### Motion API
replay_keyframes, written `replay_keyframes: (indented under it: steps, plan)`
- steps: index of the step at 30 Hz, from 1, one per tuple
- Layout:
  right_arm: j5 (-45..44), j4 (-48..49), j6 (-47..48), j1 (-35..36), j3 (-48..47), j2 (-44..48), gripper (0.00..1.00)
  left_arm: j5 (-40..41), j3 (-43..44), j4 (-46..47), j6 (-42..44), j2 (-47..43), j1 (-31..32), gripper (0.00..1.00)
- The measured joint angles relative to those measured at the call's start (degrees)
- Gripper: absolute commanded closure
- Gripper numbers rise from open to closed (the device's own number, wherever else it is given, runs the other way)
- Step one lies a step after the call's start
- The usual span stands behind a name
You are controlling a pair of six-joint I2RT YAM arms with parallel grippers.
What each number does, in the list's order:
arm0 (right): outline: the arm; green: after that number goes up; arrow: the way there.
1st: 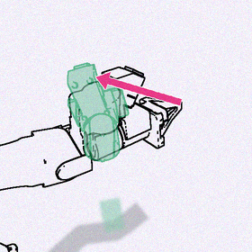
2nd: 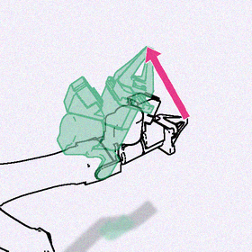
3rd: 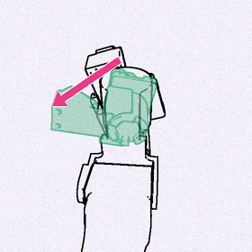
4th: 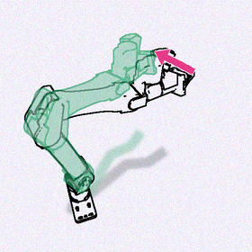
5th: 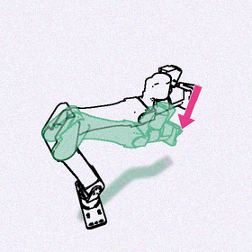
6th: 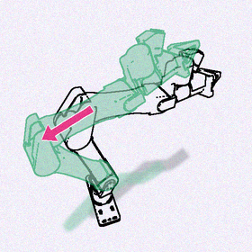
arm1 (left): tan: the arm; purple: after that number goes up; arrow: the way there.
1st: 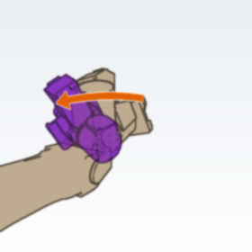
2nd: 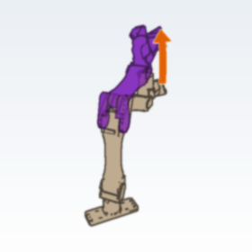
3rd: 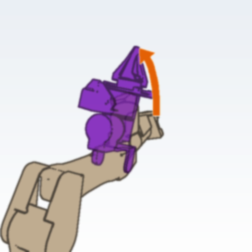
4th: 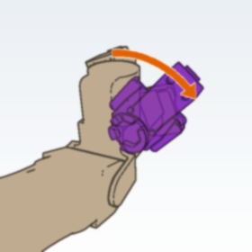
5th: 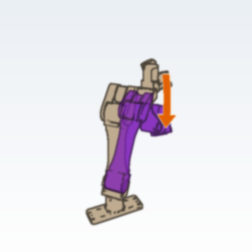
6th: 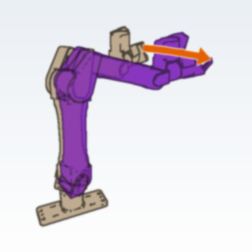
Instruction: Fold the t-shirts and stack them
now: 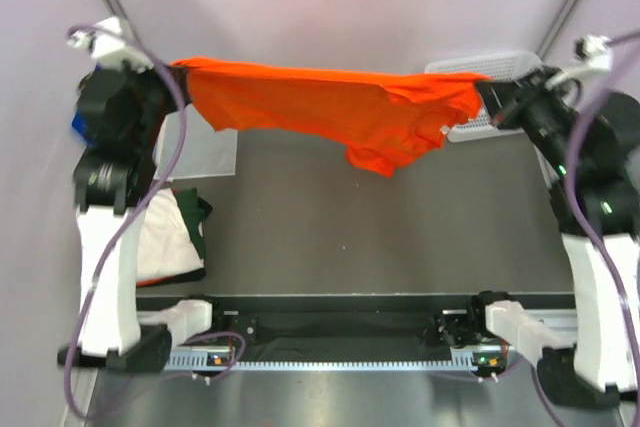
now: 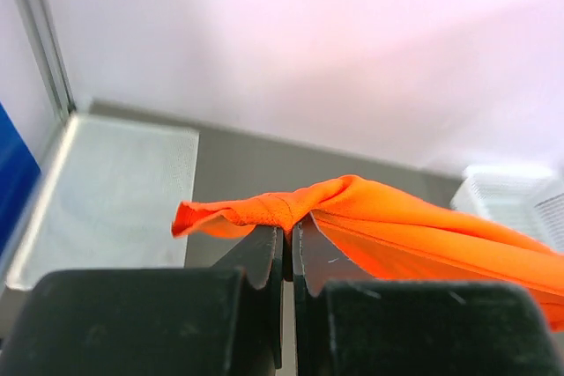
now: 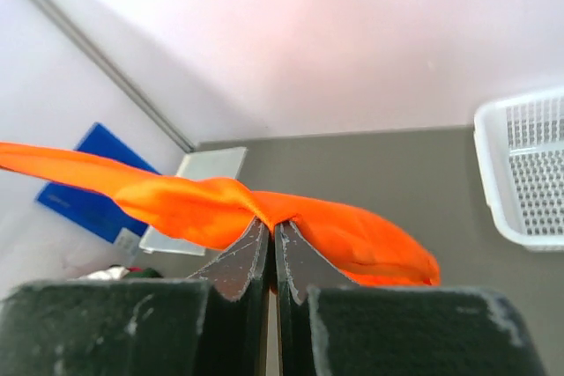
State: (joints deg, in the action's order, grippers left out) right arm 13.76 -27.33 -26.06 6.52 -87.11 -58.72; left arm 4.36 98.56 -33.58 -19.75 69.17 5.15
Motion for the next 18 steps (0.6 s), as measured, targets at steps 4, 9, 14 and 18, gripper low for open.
replay_keyframes:
  steps: [4, 9, 14, 18]
  plan:
    - [0.46, -5.68, 0.94, 0.0, -3.85, 10.08, 1.0, 0.2, -0.09, -0.87, 0.24, -11.15, 0.17, 1.0]
    - [-0.55, -11.61, 1.99, 0.0, -12.74, 17.4, 1.0, -0.52, 2.69, -3.08, 0.48, -19.67, 0.28, 1.0]
    - [-2.4, -10.78, 2.95, 0.0, -15.5, 18.01, 1.0, -1.51, 3.85, -3.34, 0.68, -19.15, 0.46, 1.0]
    - [-4.35, -7.72, 3.15, 0.0, -10.56, 13.81, 1.0, -1.14, 4.63, -3.72, 1.75, -12.13, 0.55, 1.0]
